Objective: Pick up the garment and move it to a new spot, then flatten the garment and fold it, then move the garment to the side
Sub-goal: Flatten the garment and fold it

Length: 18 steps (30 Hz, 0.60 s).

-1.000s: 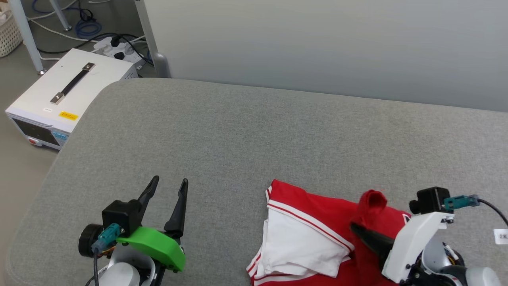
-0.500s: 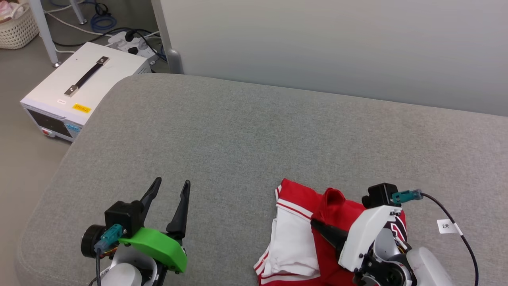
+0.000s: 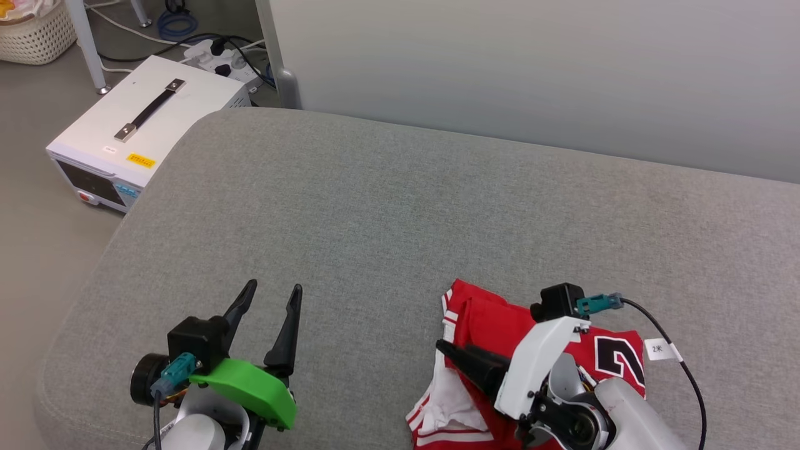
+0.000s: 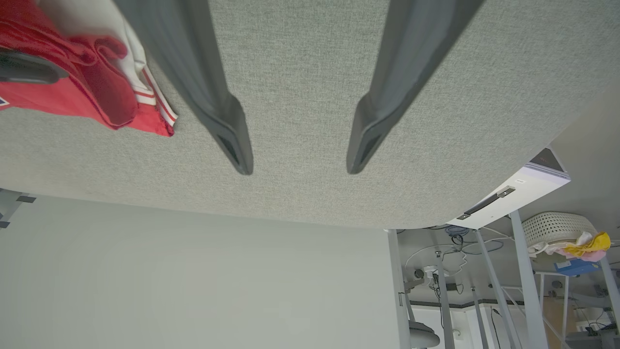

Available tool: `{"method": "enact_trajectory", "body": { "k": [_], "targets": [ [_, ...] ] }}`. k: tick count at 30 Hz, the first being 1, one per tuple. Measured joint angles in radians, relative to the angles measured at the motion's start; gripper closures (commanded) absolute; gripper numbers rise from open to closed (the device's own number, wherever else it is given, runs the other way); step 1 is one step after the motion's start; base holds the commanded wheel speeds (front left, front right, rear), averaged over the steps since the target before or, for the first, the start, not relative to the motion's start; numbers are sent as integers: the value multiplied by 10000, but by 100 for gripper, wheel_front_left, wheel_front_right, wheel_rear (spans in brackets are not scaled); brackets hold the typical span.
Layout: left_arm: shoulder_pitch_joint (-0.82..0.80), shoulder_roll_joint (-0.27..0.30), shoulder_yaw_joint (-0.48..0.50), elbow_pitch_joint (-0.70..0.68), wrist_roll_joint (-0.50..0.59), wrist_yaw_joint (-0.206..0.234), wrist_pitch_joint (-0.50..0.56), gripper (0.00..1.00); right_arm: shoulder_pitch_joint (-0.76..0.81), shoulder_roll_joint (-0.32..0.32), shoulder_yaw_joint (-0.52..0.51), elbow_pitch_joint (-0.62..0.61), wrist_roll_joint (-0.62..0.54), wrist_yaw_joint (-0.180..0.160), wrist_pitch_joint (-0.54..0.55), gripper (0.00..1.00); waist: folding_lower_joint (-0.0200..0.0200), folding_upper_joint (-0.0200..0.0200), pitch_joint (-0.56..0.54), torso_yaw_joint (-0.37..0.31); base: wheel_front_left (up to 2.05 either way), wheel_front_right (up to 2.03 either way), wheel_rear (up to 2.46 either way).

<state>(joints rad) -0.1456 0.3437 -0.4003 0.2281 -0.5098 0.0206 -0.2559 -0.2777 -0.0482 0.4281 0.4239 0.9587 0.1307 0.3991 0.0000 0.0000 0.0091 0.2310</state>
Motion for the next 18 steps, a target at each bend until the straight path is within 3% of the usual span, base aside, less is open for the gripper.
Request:
{"method": "enact_trajectory", "body": {
  "k": [6, 11, 14, 18],
  "targets": [
    [6, 4, -8, -6, 73, -31, -2, 0, -279, 25, -4, 23, 69, 0, -142, 0, 0, 0, -206, -188, 0, 0, 0],
    [39, -8, 59, -174, 71, -50, -2, 0, -582, -27, -815, -403, -1954, -2, -174, 0, 0, 0, -355, -476, 0, 0, 0],
    [150, -77, 138, -345, 71, -67, 0, 0, -592, -591, -1035, -1429, -3747, 0, -217, 0, 0, 0, -431, -700, 0, 0, 0],
    [223, -259, 278, -619, 107, -77, -2, 0, -442, -1718, -1501, -2566, -4947, 0, -591, 0, 0, 0, -484, -962, 0, 0, 0]
  ]
}}
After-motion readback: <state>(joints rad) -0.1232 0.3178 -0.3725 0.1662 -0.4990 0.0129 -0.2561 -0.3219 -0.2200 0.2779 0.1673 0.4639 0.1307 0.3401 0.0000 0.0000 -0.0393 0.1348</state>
